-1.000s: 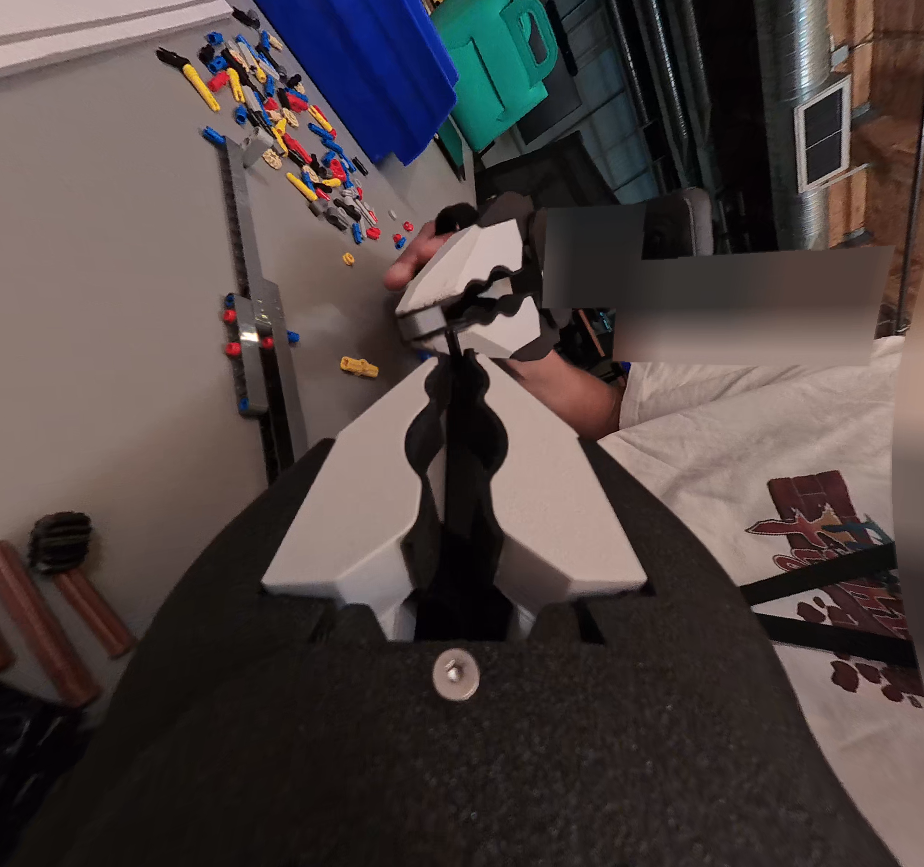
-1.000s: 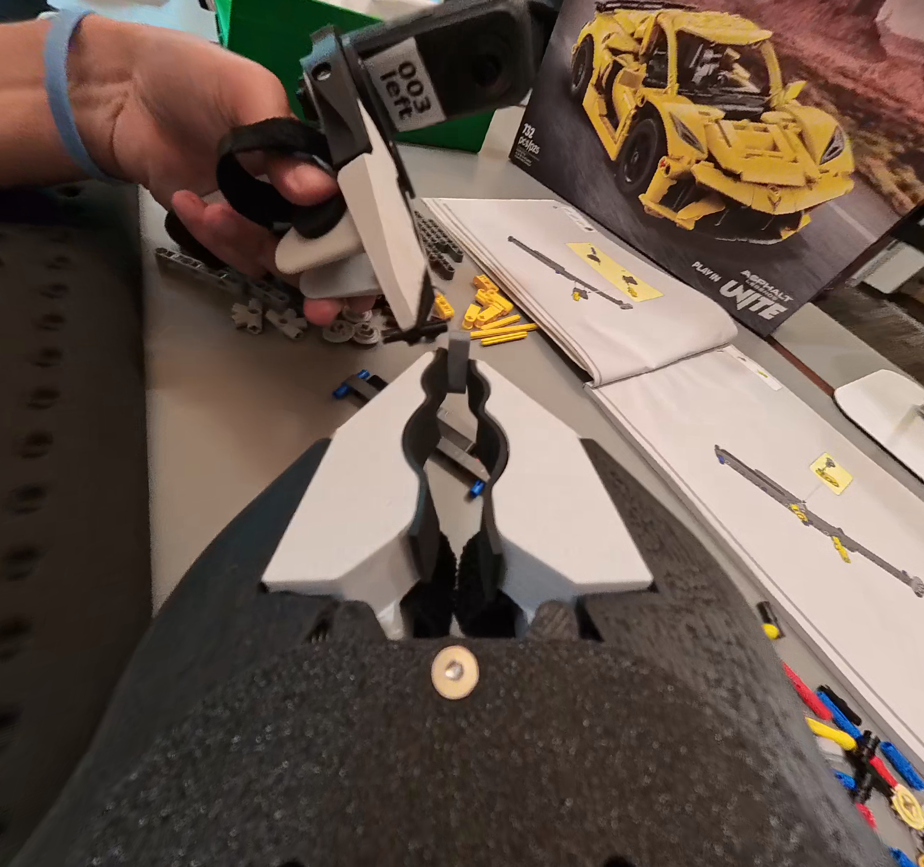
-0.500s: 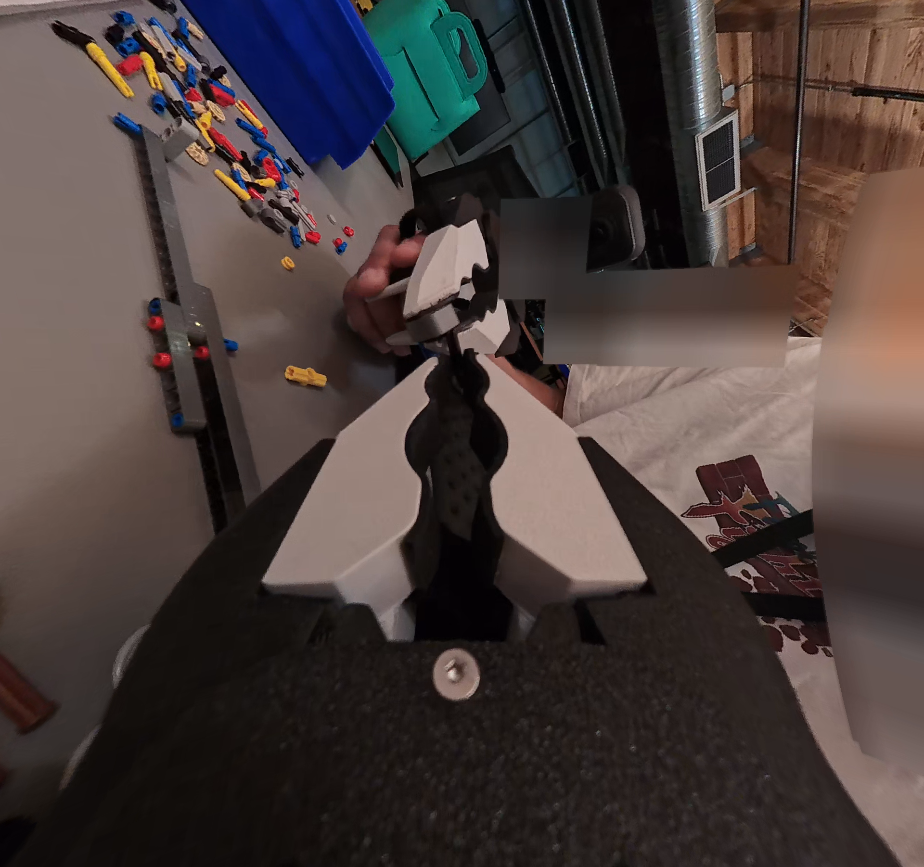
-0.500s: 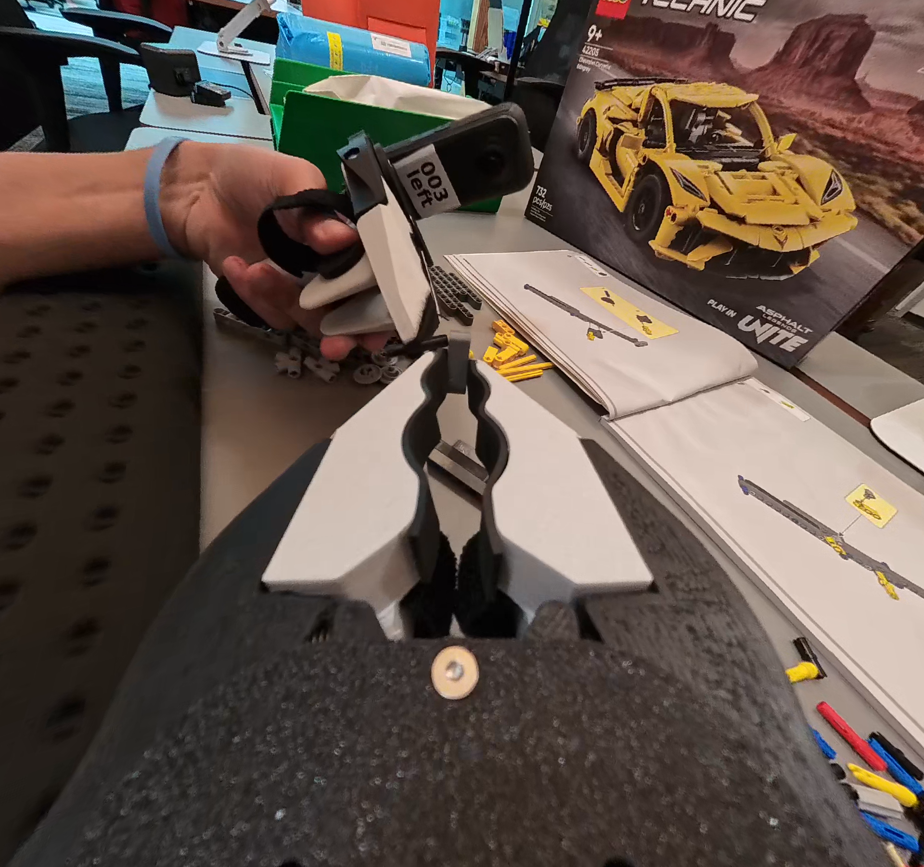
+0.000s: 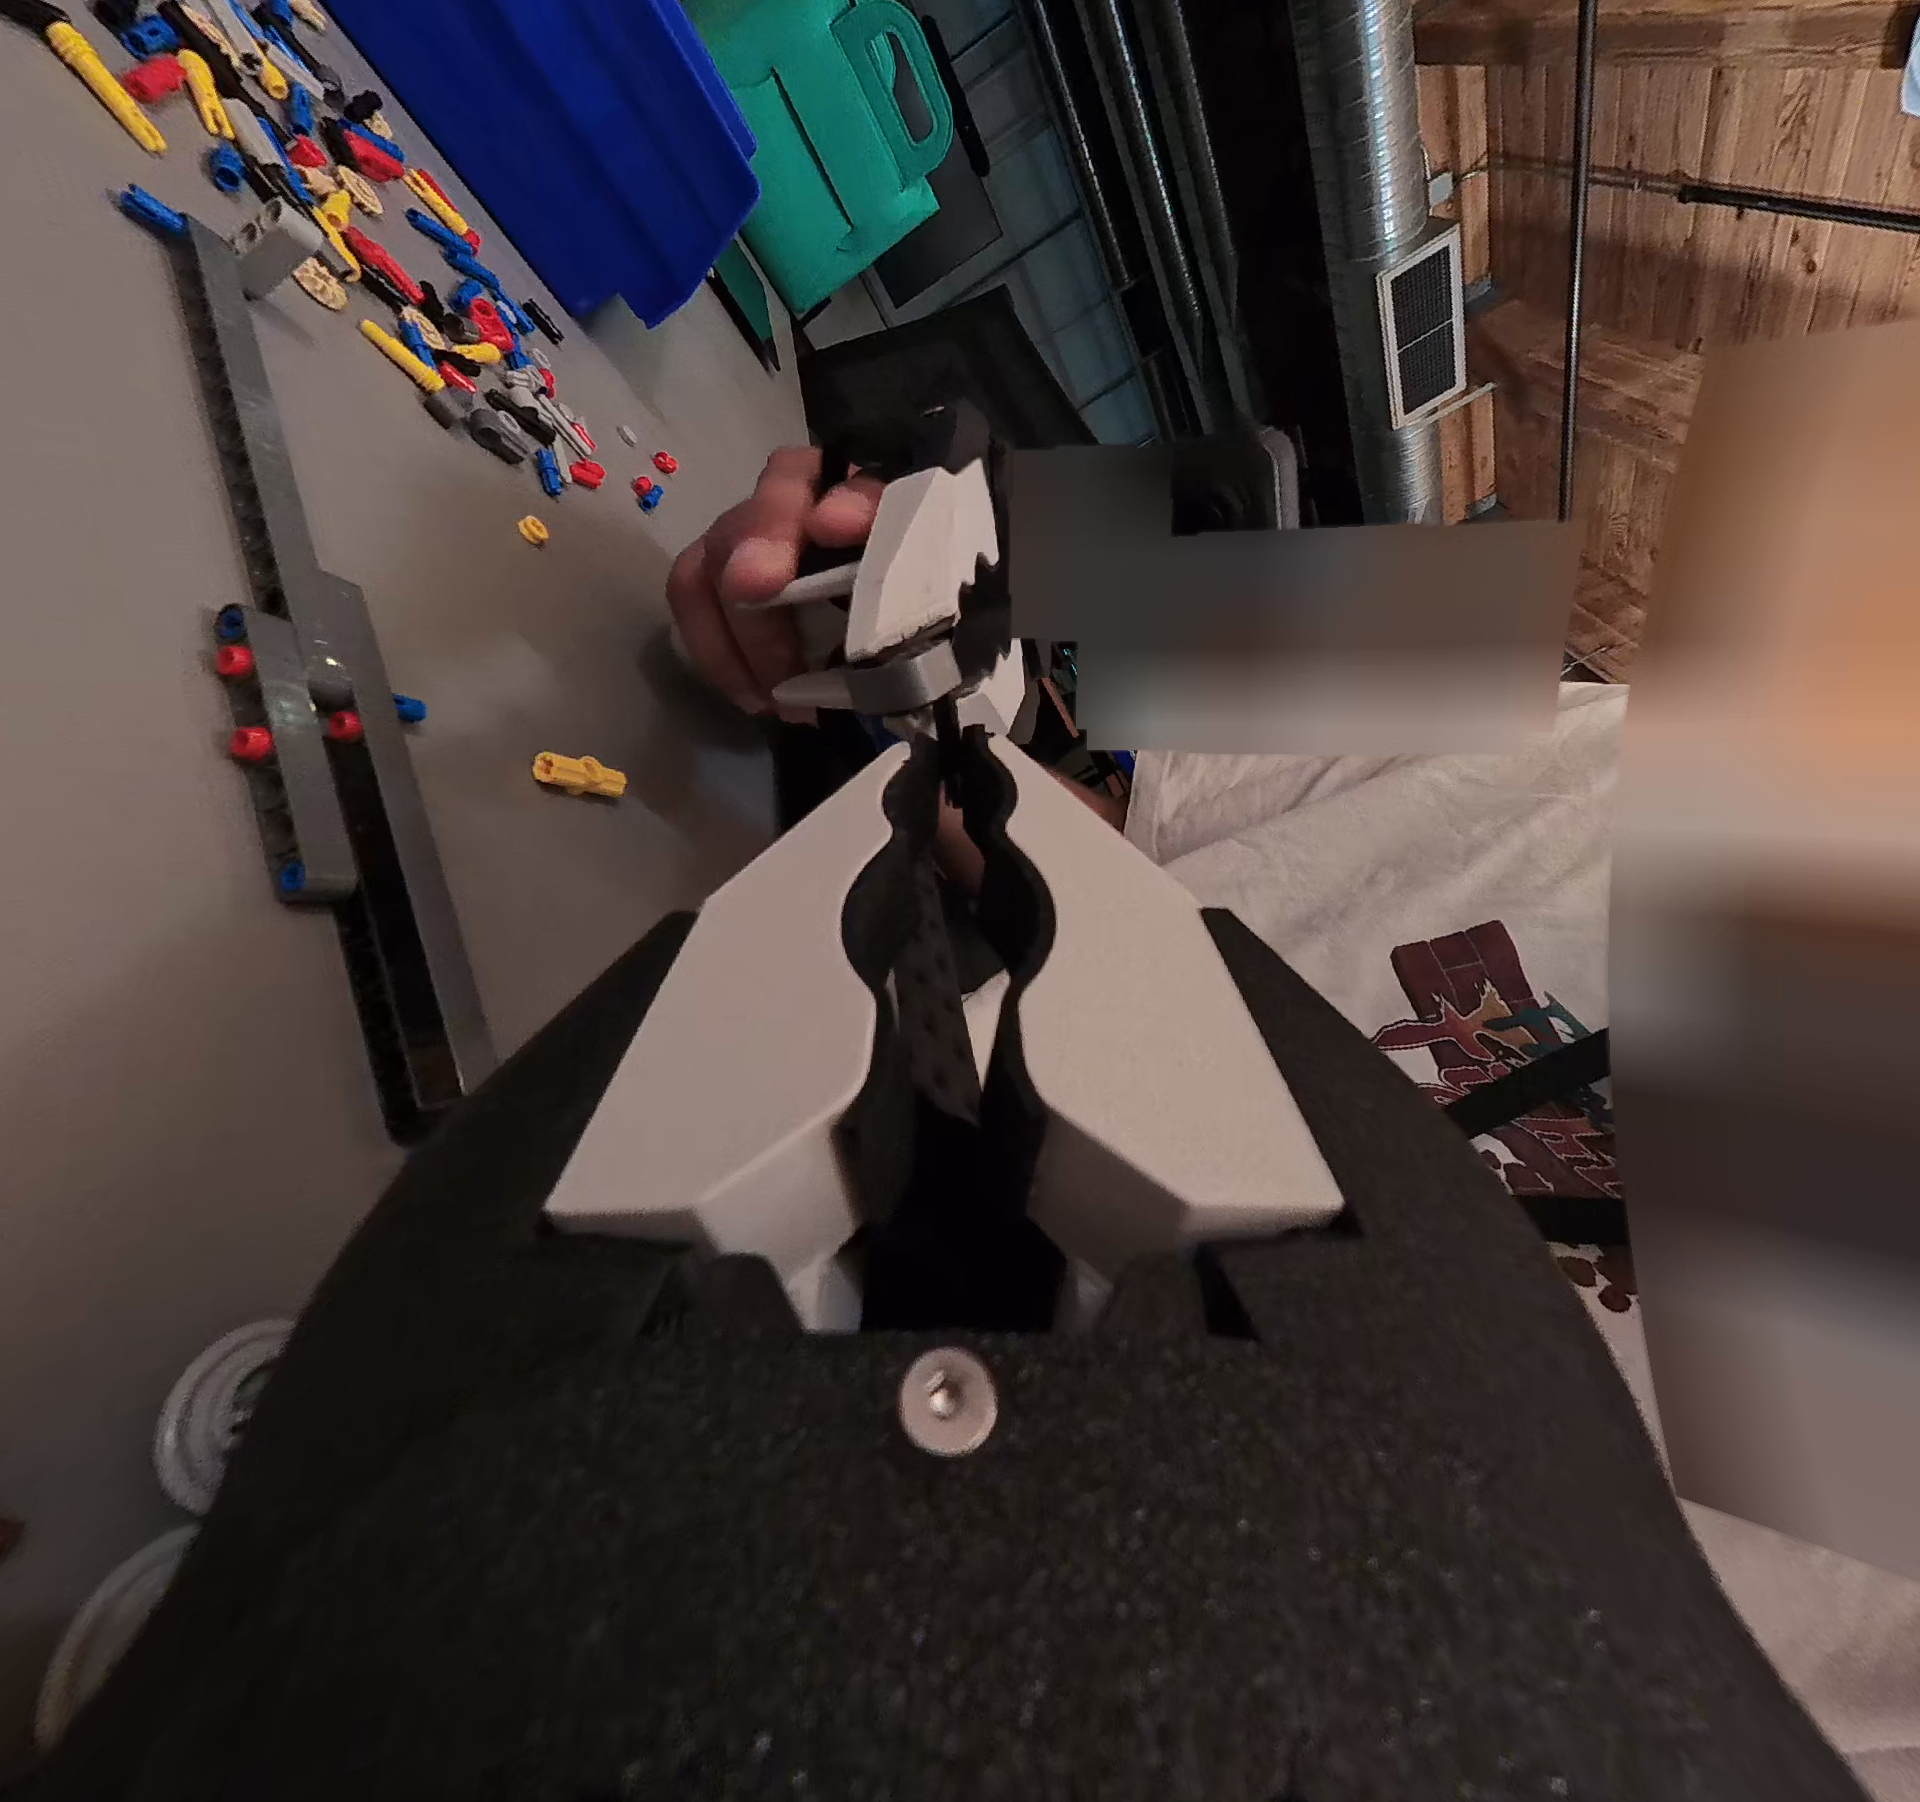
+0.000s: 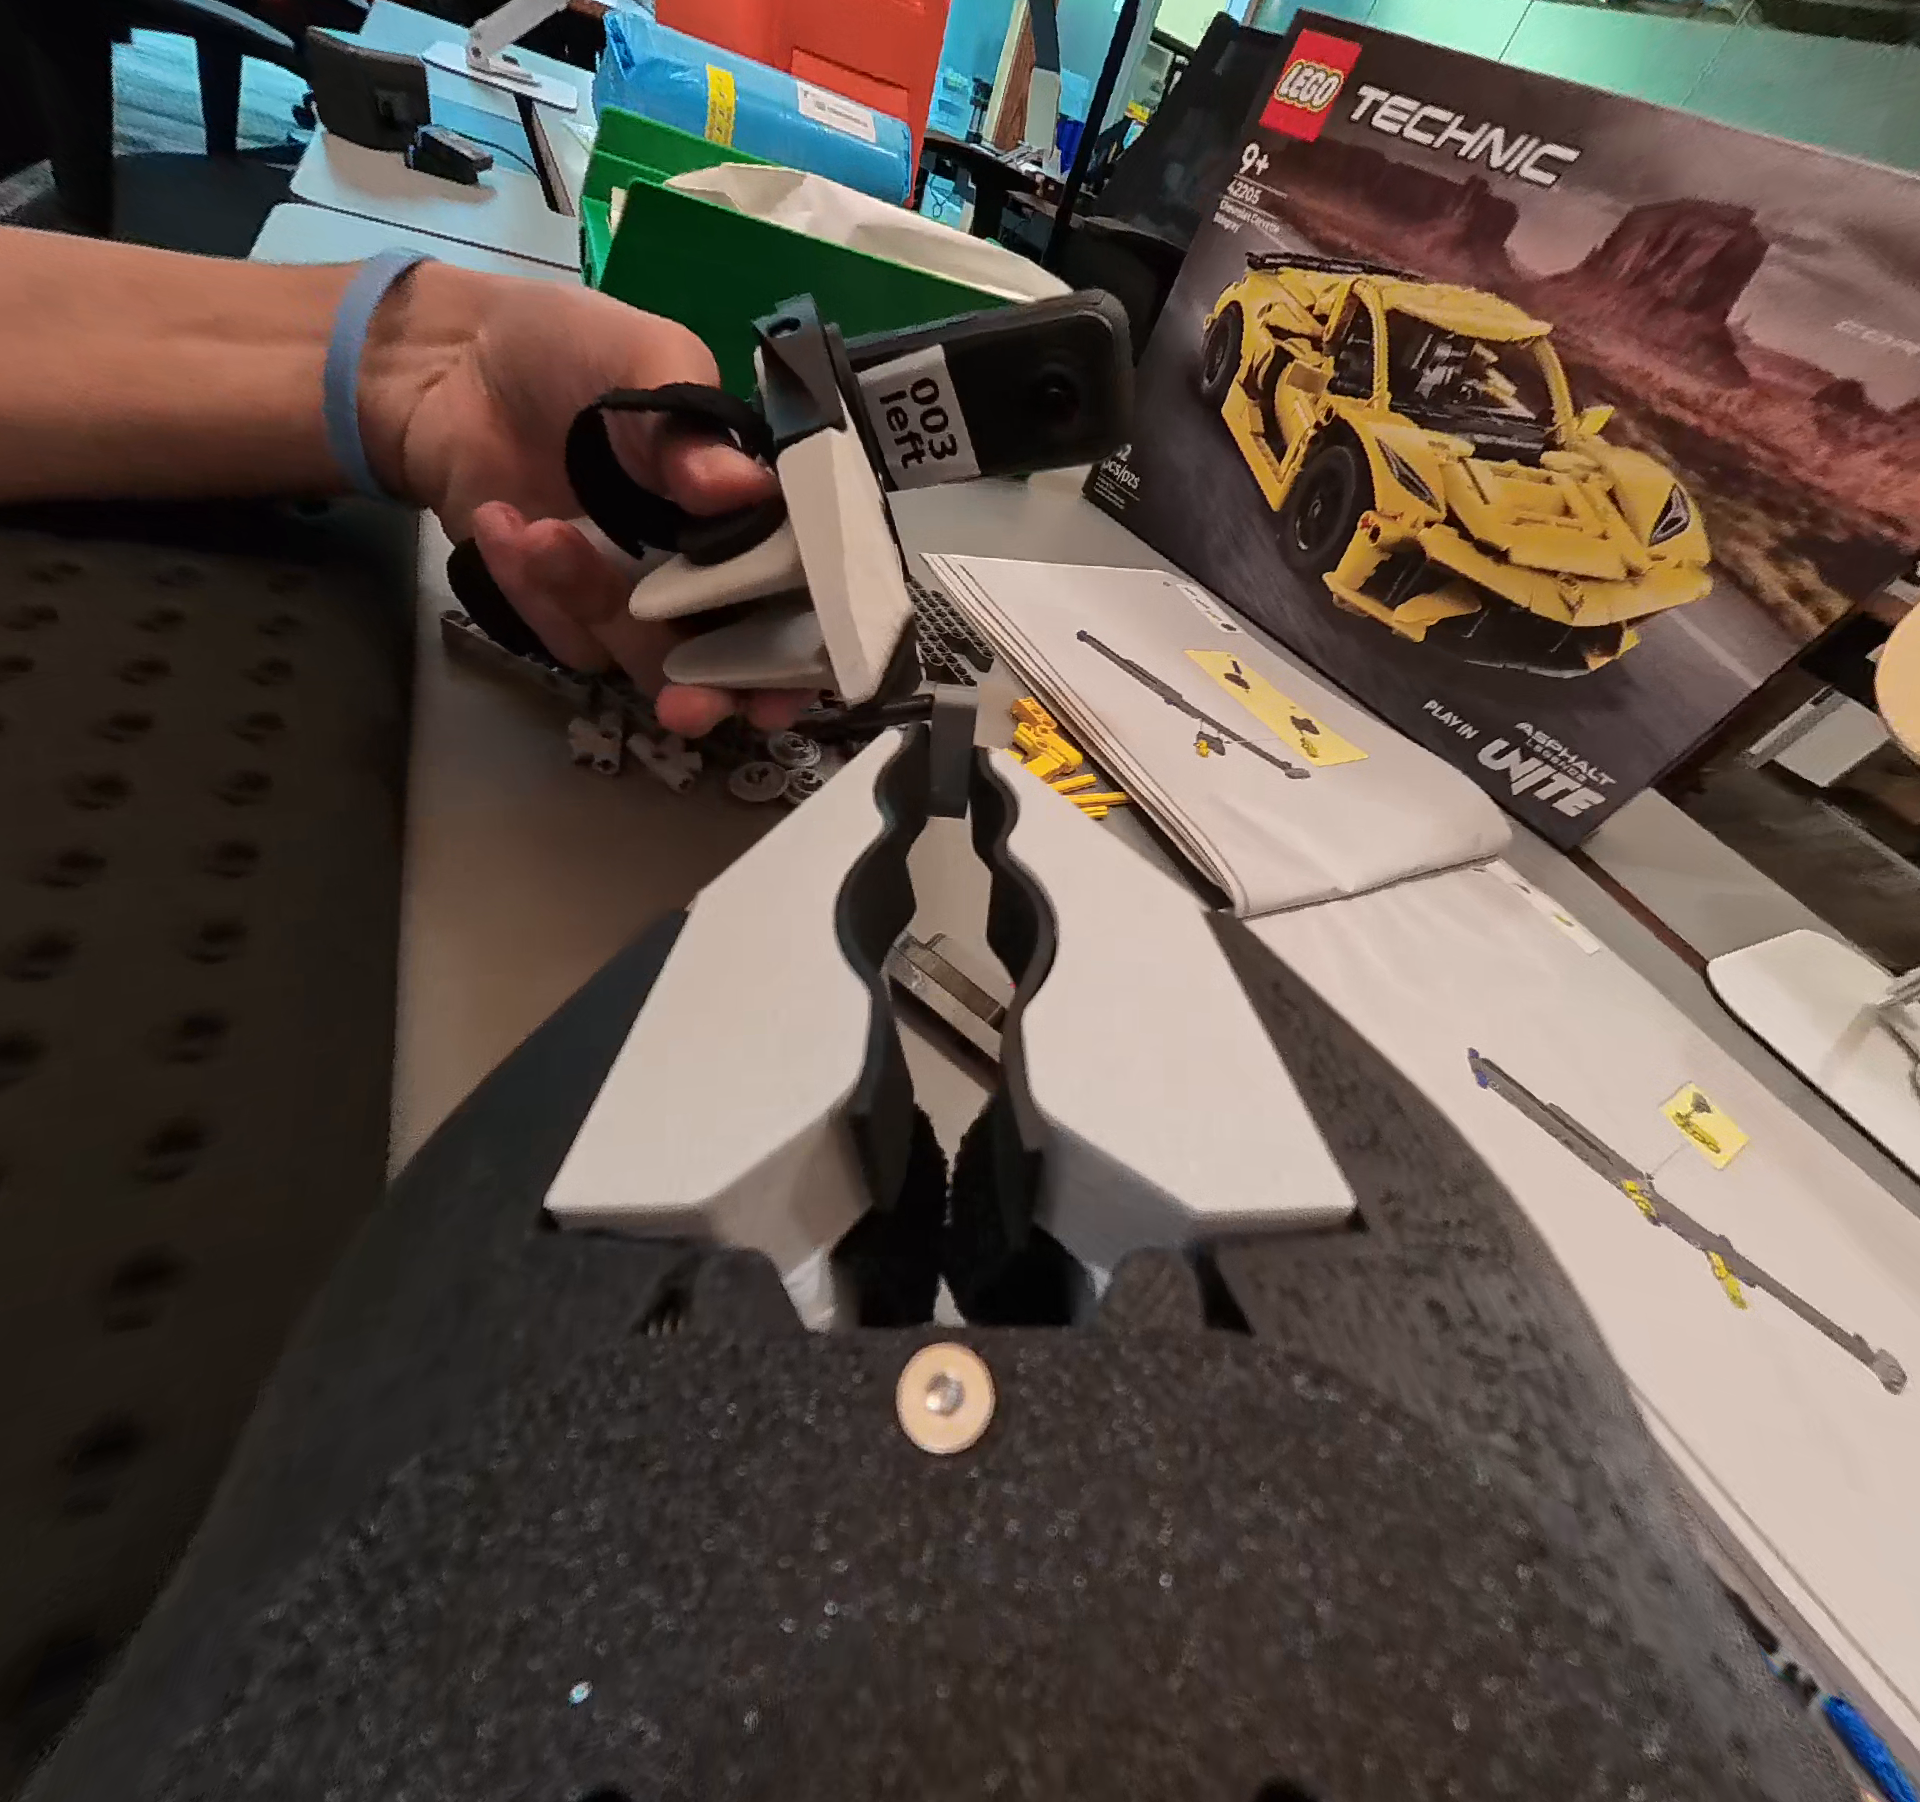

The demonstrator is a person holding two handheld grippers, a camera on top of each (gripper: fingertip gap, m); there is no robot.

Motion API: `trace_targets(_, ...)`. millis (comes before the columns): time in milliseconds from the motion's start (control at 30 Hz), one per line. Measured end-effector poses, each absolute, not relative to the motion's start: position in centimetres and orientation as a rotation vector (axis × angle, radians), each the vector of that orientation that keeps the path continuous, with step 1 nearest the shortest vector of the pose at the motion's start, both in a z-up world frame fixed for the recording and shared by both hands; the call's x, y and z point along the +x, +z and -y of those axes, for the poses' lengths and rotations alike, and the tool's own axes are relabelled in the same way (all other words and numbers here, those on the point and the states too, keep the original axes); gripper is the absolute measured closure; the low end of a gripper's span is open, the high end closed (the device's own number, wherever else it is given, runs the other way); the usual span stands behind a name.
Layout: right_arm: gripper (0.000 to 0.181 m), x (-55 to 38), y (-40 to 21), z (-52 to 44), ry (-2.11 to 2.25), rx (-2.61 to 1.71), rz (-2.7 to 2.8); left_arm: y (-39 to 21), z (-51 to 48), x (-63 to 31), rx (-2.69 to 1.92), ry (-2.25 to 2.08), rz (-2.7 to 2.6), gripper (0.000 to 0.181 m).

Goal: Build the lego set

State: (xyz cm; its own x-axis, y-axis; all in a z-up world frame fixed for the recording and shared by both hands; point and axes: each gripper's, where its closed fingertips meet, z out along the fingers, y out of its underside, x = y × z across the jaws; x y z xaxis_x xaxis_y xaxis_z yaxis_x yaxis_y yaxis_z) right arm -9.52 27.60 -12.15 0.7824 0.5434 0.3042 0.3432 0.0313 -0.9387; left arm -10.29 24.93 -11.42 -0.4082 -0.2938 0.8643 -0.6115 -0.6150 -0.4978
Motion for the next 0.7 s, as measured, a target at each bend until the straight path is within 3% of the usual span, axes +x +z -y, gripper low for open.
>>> trace_targets(700,0.174,-8.97,-12.4,-27.75,0.095,-1.578,0.745,-11.7,-25.41,-9.79,1.62,2.153,1.318,0.179)
